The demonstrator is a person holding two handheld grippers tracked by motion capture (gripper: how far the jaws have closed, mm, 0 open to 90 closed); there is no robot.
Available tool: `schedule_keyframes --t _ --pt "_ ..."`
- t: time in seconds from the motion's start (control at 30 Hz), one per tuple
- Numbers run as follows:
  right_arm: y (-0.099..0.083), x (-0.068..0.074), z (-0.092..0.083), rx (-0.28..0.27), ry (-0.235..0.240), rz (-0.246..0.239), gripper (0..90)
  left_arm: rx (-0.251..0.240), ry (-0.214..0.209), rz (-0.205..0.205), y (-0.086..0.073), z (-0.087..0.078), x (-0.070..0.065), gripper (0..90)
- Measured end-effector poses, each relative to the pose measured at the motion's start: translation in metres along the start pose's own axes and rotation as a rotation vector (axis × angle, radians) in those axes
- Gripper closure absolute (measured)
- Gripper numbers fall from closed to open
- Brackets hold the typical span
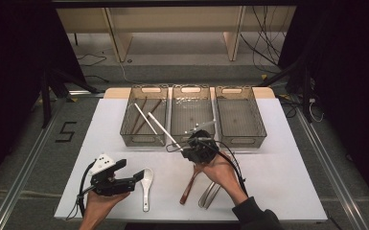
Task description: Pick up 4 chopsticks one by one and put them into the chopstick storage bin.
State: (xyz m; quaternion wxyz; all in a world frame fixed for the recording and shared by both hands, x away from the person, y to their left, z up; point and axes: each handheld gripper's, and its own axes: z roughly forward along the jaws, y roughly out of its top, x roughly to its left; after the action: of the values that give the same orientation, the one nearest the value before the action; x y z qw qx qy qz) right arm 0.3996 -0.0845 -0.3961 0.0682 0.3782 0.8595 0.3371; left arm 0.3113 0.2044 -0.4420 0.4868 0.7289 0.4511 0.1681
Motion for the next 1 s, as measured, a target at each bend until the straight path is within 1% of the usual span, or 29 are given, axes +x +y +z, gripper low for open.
schedule_keyframes --t 0.4,0.6,0.63,0.73,0.87,0.9,0.93,0.97,1.0 --pt "0.035 -0.002 0.015 -0.02 -0.025 0.004 86.7 -0.002 -0.002 -0.005 -0.001 0.0 0.001 17.6" --pt "0.054 -0.003 0.02 -0.019 -0.033 -0.002 86.7 -0.008 -0.003 -0.003 0.0 -0.001 0.001 17.6" --pt "0.057 -0.002 0.022 -0.021 -0.03 0.008 86.7 -0.01 -0.003 -0.007 0.0 0.0 0.001 17.6" --pt "0.066 -0.003 0.028 -0.018 -0.04 0.011 86.7 -0.007 -0.004 -0.003 -0.001 -0.001 0.001 17.6" --pt "0.077 -0.005 0.037 -0.016 -0.041 0.019 86.7 -0.007 -0.004 -0.004 0.0 -0.001 0.001 17.6" --pt "0.08 -0.004 0.039 -0.01 -0.044 0.031 86.6 -0.008 -0.005 -0.004 0.0 -0.001 0.001 17.6" --pt "0.082 -0.005 0.042 -0.009 -0.046 0.032 86.6 -0.009 -0.004 -0.002 0.0 -0.001 0.001 17.6" --pt "0.084 -0.006 0.044 -0.007 -0.045 0.046 86.6 -0.009 -0.005 -0.003 0.0 -0.001 0.001 17.6" --pt "0.087 -0.006 0.047 -0.008 -0.044 0.046 86.6 -0.009 -0.005 -0.003 0.0 -0.001 0.001 17.6"
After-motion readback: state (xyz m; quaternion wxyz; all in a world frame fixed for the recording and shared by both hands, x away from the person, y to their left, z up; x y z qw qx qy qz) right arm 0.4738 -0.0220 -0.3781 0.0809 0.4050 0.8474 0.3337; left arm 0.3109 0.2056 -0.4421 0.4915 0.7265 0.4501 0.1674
